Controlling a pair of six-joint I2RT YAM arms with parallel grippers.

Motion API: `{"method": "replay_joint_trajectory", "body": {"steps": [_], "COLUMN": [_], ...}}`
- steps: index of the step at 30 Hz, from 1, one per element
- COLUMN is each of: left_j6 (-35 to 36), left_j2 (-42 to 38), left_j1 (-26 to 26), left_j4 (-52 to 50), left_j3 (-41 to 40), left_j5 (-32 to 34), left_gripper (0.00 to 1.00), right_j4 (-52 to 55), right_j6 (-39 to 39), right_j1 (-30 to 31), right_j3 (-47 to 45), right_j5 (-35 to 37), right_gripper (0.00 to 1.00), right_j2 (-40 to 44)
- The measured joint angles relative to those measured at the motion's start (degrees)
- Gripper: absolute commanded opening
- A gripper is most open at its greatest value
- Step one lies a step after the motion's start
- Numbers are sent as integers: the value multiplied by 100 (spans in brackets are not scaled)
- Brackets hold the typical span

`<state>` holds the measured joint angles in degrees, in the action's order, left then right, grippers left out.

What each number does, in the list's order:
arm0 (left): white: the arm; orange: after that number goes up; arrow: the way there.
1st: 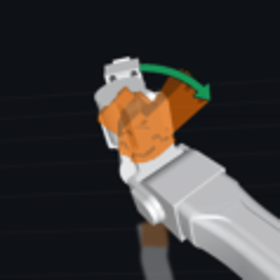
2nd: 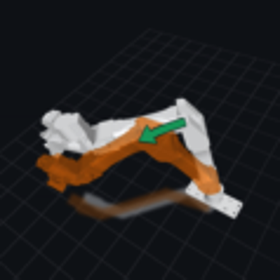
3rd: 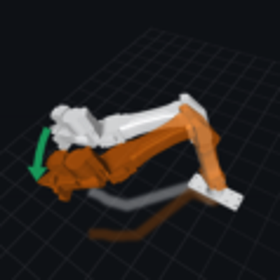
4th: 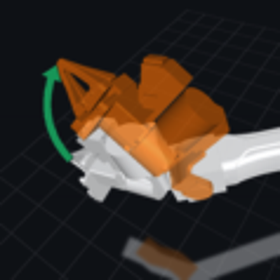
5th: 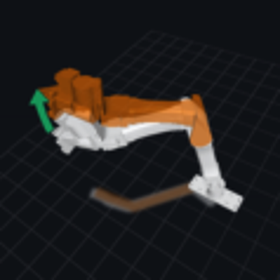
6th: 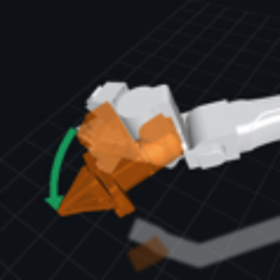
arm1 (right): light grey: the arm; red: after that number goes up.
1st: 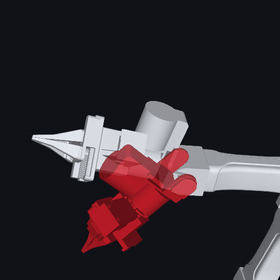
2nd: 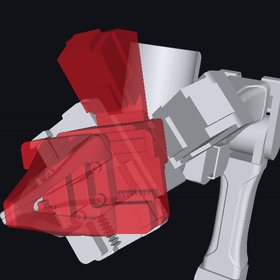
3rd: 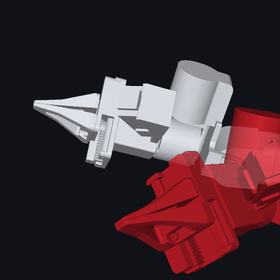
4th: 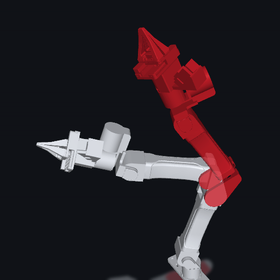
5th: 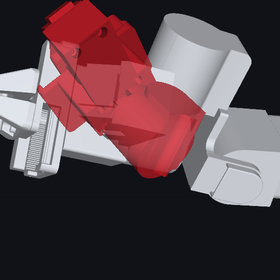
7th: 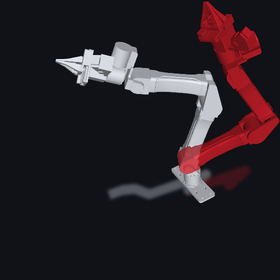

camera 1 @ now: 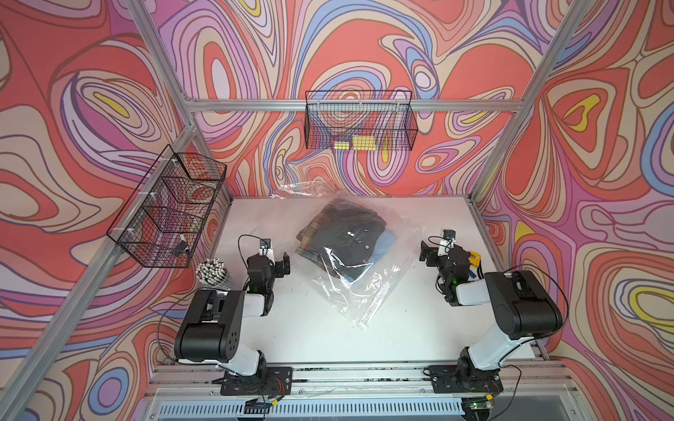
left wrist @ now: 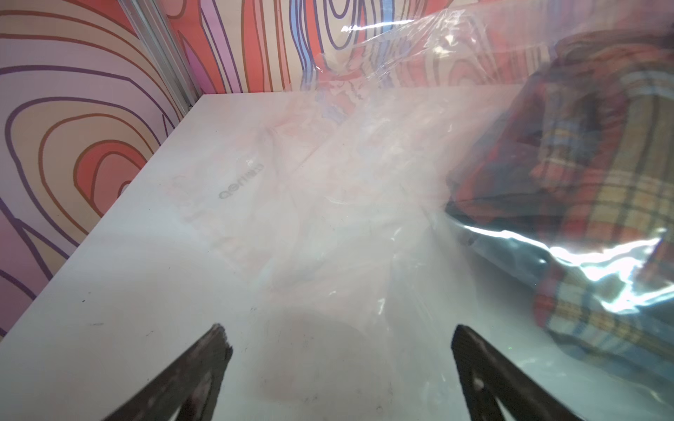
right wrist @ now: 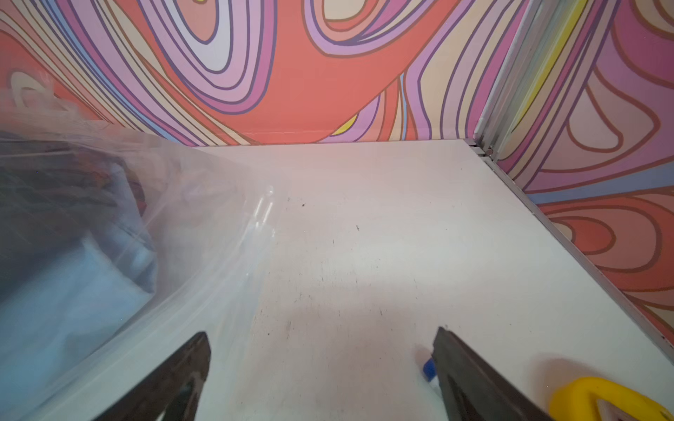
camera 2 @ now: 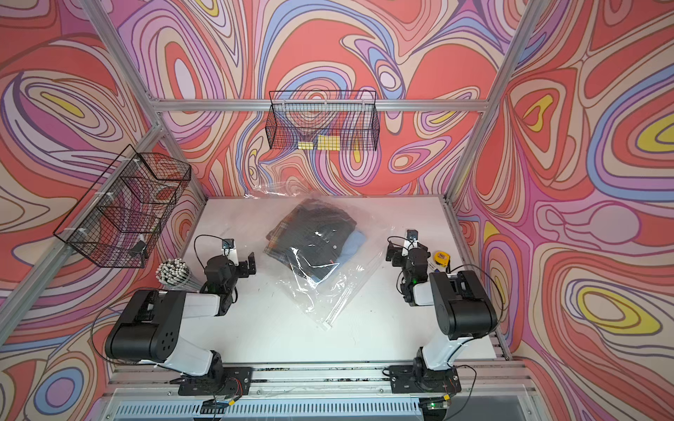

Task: Take the shirt out of the vacuum bag
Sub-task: Open the vacuum bag at the center of the board.

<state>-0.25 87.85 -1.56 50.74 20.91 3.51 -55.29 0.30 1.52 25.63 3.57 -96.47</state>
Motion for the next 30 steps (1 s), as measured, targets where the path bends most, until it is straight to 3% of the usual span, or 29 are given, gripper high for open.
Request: {"method": "replay_joint_trajectory", "body": {"steps": [24, 30], "left_j6": [-7, -39], "left_j2": [-4, -380], "left_j1": [2, 7], "left_j4": [-15, -1241], "left_j3": [2, 614], "left_j5": [31, 129], "left_gripper": [99, 99], "right_j4": [2, 647], "right_j6": [0, 35], "right_j1": [0, 0], "right_j3": [0, 258], "right_j5": [15, 221], "right_gripper": [98, 98], "right_j2": [0, 275]}}
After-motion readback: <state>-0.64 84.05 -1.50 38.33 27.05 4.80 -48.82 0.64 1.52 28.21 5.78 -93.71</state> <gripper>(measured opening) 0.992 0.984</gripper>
